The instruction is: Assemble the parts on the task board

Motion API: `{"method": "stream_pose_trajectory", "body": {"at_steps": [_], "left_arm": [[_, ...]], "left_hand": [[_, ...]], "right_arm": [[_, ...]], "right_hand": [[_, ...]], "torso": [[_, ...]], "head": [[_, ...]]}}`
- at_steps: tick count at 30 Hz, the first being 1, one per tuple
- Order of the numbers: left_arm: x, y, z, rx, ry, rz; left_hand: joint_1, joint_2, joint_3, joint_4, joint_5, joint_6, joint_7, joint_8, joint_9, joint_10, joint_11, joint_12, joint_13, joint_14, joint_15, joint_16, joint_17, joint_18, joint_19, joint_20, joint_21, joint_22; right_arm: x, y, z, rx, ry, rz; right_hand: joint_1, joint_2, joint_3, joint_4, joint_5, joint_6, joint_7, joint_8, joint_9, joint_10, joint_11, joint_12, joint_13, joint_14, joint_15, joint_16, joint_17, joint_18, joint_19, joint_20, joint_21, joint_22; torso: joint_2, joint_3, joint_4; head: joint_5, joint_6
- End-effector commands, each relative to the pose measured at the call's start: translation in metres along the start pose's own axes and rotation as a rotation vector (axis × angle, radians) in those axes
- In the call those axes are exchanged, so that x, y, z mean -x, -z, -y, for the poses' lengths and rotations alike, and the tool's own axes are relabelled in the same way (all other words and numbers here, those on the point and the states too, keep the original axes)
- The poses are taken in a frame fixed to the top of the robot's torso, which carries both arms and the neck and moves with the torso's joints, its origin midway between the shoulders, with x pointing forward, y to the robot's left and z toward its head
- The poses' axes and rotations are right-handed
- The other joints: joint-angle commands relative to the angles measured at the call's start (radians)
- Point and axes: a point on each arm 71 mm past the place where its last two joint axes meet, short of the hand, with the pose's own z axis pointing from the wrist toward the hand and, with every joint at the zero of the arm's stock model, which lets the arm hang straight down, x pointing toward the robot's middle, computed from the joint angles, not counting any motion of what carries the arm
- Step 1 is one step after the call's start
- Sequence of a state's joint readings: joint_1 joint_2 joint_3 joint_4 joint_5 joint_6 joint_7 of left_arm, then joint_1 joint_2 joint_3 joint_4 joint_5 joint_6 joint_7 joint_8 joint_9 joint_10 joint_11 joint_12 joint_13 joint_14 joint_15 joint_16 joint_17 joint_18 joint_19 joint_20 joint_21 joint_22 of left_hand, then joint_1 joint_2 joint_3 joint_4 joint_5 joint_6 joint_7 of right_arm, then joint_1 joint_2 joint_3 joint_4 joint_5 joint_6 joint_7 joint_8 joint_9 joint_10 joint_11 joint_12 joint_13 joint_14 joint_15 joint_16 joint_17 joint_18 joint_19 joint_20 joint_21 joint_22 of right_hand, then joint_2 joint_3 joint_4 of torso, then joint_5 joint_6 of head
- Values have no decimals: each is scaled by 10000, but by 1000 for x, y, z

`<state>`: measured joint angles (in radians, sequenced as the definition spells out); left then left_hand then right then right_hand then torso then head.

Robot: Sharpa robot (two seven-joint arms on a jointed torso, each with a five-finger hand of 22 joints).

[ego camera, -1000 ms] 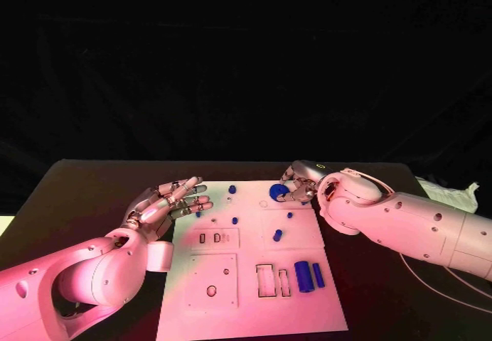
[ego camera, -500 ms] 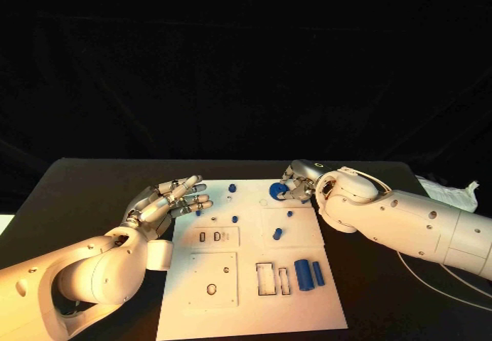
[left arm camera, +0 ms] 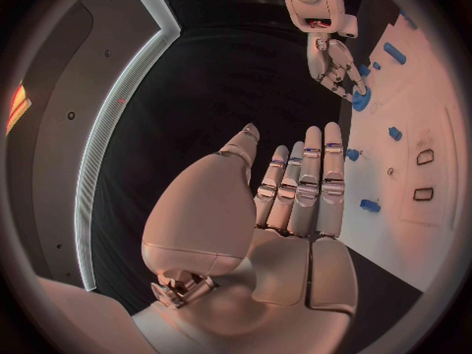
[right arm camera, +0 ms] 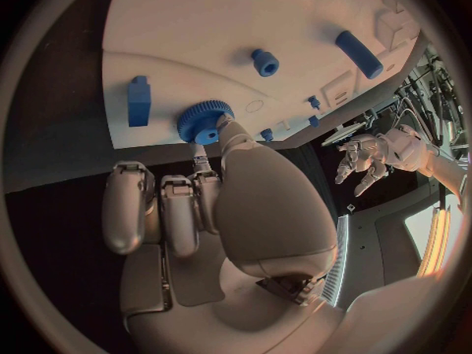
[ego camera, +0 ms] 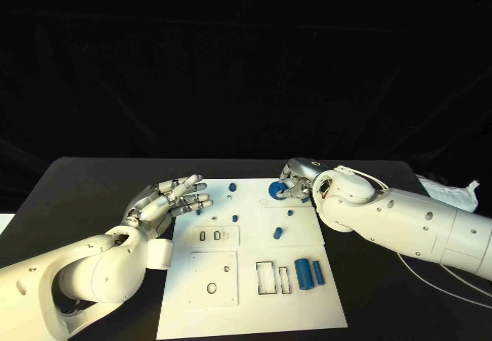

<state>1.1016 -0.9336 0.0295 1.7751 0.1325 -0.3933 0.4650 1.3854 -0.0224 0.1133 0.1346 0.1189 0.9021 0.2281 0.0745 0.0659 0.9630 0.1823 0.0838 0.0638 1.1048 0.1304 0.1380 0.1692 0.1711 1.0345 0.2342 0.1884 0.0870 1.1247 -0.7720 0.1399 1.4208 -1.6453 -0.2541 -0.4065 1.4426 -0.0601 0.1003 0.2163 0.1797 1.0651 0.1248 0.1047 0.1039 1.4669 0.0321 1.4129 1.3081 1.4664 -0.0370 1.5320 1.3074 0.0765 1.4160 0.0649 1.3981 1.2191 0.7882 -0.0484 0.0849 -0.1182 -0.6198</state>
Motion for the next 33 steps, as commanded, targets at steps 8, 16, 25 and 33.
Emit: {"method": "stream_pose_trajectory", "body": {"at_steps": [8,16,25,33], "left_arm": [[-2,-1,1,-46,80,-220],[-2,-1,0,-44,80,-219],[-3,-1,0,-39,88,-237],[-3,-1,0,-35,85,-231]], "left_hand": [[30,102,9,-68,-30,78,44,-68,-9,39,17,-53,-6,-72,-2,-44,14,88,82,-22,-40,-13],[36,108,15,-79,-30,78,43,-69,-9,40,16,-54,-7,-72,-3,-48,17,89,84,-22,-44,-14],[36,108,15,-79,-30,78,43,-69,-9,40,16,-54,-7,-72,-3,-48,17,89,84,-22,-44,-14],[36,108,15,-79,-30,78,43,-69,-9,40,16,-54,-7,-72,-3,-48,17,89,84,-22,-44,-14]], "right_arm": [[8,12,-39,1252,803,2091],[5,16,-69,1998,674,2246],[-10,14,-97,2516,619,1664],[-29,9,-111,2712,763,990]], "right_hand": [[217,313,453,-227,126,430,-245,142,186,424,-160,176,1431,896,-154,55,1861,-119,192,-96,203,302],[220,317,551,-283,148,451,-254,138,202,444,-173,206,1464,896,-170,56,1866,-132,218,-116,234,362],[105,299,608,-270,140,421,-237,102,206,446,-162,196,1465,897,-168,58,1871,-135,222,-126,241,374],[-81,232,650,-249,47,388,-219,55,215,434,-146,153,1444,889,-156,40,1830,-139,225,-123,249,390]], "torso": [[-3,-7,28],[0,-11,16],[-2,-13,38],[3,-11,21]], "head": [[2,26],[84,35],[123,15],[178,-13]]}}
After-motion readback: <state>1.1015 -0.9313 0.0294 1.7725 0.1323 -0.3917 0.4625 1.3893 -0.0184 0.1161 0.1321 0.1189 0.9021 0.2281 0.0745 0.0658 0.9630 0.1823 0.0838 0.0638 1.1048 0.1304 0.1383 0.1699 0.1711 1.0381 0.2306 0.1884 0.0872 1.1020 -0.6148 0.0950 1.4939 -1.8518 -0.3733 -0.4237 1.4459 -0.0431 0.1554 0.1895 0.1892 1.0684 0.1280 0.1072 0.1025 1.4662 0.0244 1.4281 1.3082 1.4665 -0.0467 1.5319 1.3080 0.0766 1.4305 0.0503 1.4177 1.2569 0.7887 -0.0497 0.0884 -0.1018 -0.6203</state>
